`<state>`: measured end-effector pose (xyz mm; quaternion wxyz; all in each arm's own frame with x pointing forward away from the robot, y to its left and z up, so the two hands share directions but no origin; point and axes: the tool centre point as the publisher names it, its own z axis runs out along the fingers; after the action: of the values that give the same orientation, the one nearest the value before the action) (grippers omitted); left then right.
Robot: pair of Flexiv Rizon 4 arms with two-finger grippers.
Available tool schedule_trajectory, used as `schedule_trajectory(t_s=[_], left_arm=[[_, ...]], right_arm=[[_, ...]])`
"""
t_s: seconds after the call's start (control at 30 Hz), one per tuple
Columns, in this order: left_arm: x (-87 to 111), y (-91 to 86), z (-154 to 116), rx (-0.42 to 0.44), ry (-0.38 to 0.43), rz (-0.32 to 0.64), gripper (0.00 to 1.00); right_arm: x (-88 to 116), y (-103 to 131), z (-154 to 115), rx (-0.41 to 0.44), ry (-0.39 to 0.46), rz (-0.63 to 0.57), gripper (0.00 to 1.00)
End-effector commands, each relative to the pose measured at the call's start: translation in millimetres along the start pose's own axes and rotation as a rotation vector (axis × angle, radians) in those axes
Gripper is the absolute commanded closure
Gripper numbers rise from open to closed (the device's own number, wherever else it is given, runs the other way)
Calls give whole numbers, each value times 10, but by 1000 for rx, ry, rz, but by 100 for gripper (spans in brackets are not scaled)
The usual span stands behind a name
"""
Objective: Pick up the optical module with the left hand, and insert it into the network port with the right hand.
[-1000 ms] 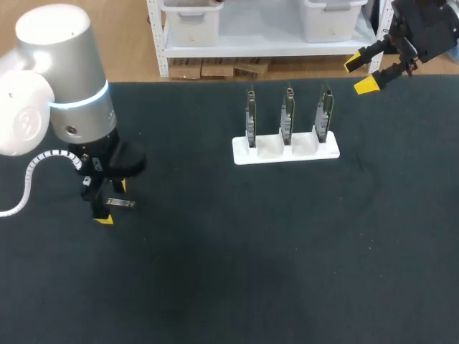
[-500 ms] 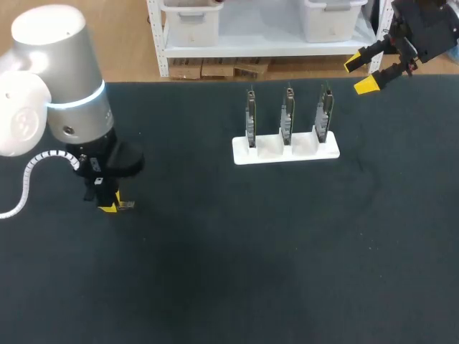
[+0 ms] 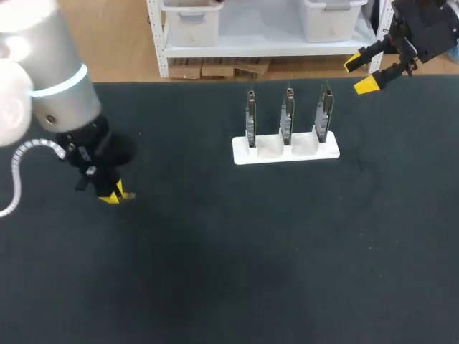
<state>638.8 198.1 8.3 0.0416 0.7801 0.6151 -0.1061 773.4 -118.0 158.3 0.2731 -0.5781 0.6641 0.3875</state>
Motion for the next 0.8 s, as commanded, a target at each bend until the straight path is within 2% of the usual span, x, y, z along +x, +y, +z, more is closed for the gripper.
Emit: schedule_trajectory(t_s=[0.03, 0.17, 0.3, 0.4, 0.8], left_arm=[[97, -96, -342, -68, -249, 118, 100], [47, -47, -648, -102, -325, 178, 100], [-50, -33, -845, -106, -315, 183, 100], [-108, -58, -863, -82, -285, 158, 100], [-108, -58, -863, -82, -285, 158, 100]], right_arm=[[0, 16, 2, 4, 0, 0, 0], [0, 16, 2, 4, 0, 0, 0], [0, 16, 2, 4, 0, 0, 0], [0, 16, 2, 4, 0, 0, 0], [0, 16, 2, 4, 0, 0, 0]])
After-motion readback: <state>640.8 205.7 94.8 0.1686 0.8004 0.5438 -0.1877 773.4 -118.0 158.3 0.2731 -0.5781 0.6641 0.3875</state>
